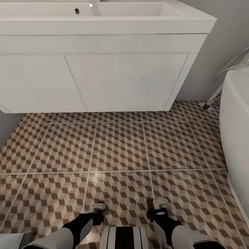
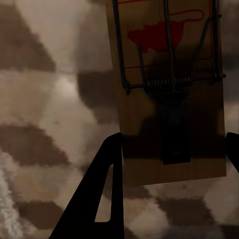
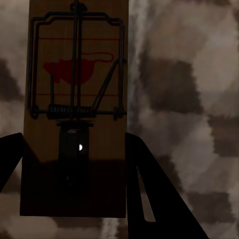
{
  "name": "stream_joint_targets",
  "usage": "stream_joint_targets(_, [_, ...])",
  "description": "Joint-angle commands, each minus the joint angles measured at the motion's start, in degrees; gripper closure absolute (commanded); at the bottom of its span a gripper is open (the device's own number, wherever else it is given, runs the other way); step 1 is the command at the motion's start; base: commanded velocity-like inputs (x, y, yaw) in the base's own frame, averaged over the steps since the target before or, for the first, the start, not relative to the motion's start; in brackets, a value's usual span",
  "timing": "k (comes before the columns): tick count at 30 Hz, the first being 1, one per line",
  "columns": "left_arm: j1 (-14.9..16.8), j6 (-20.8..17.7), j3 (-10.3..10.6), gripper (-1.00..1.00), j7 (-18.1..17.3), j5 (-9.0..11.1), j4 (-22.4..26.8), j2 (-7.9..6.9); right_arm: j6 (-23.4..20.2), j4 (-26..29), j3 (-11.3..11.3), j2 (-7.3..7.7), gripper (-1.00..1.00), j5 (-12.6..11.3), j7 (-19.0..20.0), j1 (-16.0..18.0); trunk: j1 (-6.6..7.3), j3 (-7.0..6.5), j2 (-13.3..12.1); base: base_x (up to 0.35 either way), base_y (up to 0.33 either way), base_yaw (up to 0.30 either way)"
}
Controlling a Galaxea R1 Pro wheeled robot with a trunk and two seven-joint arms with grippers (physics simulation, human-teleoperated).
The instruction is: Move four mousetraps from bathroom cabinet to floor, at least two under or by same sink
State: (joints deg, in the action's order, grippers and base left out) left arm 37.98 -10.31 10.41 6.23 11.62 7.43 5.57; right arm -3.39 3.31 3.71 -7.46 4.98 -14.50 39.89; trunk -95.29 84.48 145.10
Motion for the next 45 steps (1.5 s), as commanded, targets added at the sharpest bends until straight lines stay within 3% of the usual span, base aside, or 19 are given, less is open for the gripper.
stream_joint_targets(1, [0.0, -0.3, 0.5, 1.0, 0.4, 0.5, 0.1, 0.0, -0.3, 0.0, 0.3, -0.01, 1.0, 0.4, -0.3, 0.0, 0.01, 0.03, 0.0, 0.0, 0.0, 0.0])
stream_joint_targets(19, [0.0, -0.4, 0.6, 1.0, 0.4, 0.5, 0.1, -0.02, -0.3, 0.0, 0.3, -0.01, 1.0, 0.4, -0.3, 0.0, 0.01, 0.03, 0.0, 0.0, 0.0, 0.0])
stream_joint_targets(28, [0.0, 2.2, 0.7, 1.0, 0.5, 0.5, -0.5, -0.52, 0.0, -0.3, 0.3, -0.01, 1.0, 0.4, -0.3, 0.0, 0.01, 0.03, 0.0, 0.0, 0.0, 0.0])
stream_joint_targets(31, [0.0, 2.7, 0.7, 1.0, 1.9, 0.6, -0.8, -1.21, 0.1, -0.6, 0.3, -0.07, 1.0, 0.4, -0.3, 0.0, 0.01, 0.03, 0.0, 0.0, 0.0, 0.0])
stream_joint_targets(36, [0.1, 3.5, 0.7, 1.0, 2.9, 0.5, -1.0, -3.58, 0.2, -0.7, 0.3, -0.17, 1.0, 0.4, -0.3, 0.0, 0.01, 0.03, 0.0, 0.0, 0.0, 0.0])
stream_joint_targets(45, [0.2, 3.6, 0.8, 1.0, 3.1, 0.4, -1.0, -4.07, 1.1, -0.8, 0.3, -0.18, 1.0, 0.4, -0.3, 0.0, 0.01, 0.03, 0.0, 0.0, 0.0, 0.0])
